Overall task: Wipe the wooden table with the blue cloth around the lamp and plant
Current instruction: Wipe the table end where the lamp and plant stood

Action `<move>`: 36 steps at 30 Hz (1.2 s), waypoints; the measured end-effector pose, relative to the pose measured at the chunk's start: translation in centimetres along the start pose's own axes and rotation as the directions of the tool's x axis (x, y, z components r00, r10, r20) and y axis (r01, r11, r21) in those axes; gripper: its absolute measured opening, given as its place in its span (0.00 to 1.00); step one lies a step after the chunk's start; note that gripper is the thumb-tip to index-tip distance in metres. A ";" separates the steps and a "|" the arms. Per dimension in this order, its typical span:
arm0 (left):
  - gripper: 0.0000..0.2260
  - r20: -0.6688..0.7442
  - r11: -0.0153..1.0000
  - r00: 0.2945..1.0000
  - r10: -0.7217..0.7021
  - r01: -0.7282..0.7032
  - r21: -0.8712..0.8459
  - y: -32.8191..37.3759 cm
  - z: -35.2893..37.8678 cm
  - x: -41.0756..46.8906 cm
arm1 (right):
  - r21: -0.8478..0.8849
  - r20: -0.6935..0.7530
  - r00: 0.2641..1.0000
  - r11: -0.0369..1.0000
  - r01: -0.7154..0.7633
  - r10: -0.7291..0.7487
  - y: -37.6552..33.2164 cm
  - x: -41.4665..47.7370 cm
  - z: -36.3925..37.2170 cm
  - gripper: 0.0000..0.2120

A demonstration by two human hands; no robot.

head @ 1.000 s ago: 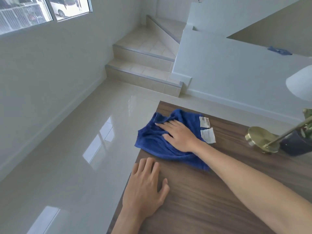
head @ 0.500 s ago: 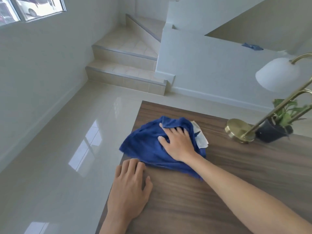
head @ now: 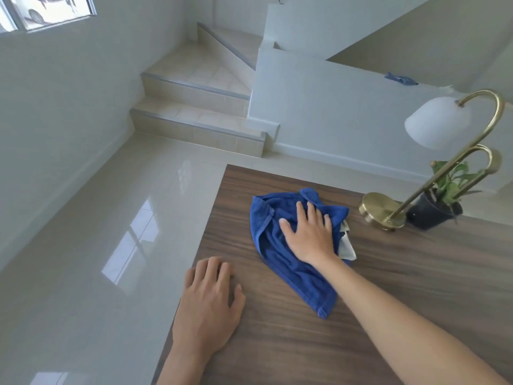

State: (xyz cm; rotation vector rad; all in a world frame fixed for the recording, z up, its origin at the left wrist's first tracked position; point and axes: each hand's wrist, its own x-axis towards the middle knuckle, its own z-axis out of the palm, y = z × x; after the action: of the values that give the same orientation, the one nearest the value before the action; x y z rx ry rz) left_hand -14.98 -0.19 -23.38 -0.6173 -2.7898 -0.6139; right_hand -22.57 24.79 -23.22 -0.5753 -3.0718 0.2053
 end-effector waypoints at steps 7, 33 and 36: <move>0.08 0.012 1.000 1.000 0.004 -0.004 0.025 0.2 -0.1 0.4 | -0.005 0.085 0.983 0.987 -0.163 0.163 -0.3 4.7 -0.6 0.33; 0.39 0.776 -0.147 0.477 -0.413 0.806 -0.574 -4.6 -4.3 -10.3 | 0.054 0.196 0.837 0.858 0.511 -0.511 -7.0 -5.4 -0.5 0.28; 0.39 0.788 -0.142 0.506 -0.349 0.803 -0.579 -4.8 -4.4 -10.7 | 0.053 0.220 0.948 0.974 0.222 -0.228 -11.6 -1.6 0.3 0.26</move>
State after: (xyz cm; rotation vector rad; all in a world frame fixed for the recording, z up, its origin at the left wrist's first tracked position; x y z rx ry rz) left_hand -7.07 -9.92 -24.32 0.8070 -2.3772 -2.8792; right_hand -25.25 13.49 -21.96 -0.2075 -3.3111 0.3293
